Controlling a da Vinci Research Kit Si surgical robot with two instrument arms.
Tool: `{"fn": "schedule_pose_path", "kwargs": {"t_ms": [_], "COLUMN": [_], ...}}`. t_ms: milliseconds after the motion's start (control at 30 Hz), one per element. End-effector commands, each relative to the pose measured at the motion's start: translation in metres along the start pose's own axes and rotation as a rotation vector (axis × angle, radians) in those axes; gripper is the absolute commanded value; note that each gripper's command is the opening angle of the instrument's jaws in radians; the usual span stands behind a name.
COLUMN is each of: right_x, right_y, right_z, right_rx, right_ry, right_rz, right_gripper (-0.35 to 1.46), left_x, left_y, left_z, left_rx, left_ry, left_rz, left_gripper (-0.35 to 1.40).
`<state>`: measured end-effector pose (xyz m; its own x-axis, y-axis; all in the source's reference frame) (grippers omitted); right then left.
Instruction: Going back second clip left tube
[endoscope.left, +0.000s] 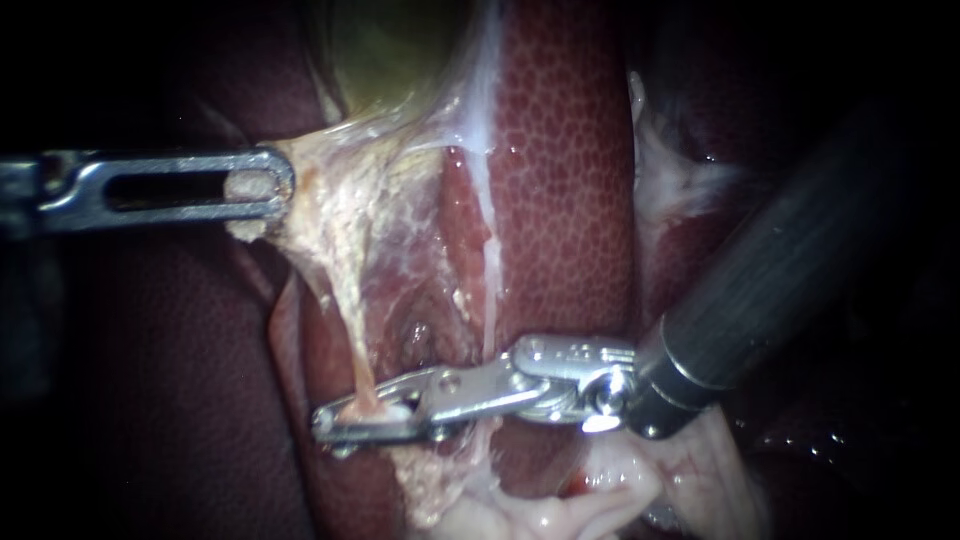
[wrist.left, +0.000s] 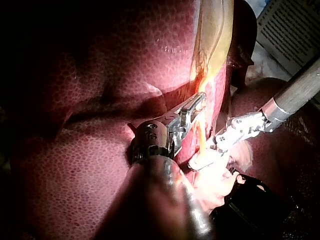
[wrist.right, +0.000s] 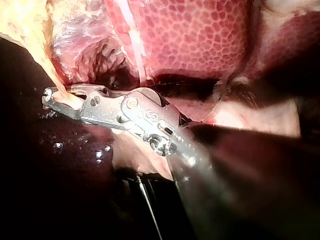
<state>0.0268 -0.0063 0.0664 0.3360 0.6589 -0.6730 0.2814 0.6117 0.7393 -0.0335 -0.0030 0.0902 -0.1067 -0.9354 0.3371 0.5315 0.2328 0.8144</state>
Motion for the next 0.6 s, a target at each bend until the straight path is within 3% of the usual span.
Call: {"fn": "schedule_pose_path", "kwargs": {"t_ms": [33,367,400,467,533,600], "right_x": [0.0000,0.0002,0.0002,0.0005,0.0010,0.0014], "right_y": [0.0000,-0.0001,-0.0002,-0.0003,-0.0002,0.0000], "right_z": [0.0000,0.0000,0.0001,0.0005,0.0011,0.0015], "right_rx": [0.000,0.002,0.002,-0.008,-0.044,-0.075], "right_ry": [0.000,0.000,0.000,0.002,0.038,0.065], "right_rz": [0.000,0.000,0.000,0.000,-0.042,-0.052], "right_gripper": [-0.35,-0.35,-0.29,0.20,0.51,0.60], "left_x": [0.0000,0.0000,0.0000,0.0000,0.0000,0.0000], "left_y": [0.0000,0.0001,0.0001,0.0001,0.0002,0.0002], "left_z": [0.0000,0.0001,0.0001,0.0001,0.0001,0.0001], "left_rx": [0.000,0.001,0.001,0.001,0.000,0.001], "left_ry": [0.000,0.000,0.000,0.000,0.000,0.000], "left_rz": [0.000,0.000,0.000,0.000,0.000,0.000], "left_gripper": [-0.35,-0.35,-0.35,-0.35,-0.35,-0.35]}}
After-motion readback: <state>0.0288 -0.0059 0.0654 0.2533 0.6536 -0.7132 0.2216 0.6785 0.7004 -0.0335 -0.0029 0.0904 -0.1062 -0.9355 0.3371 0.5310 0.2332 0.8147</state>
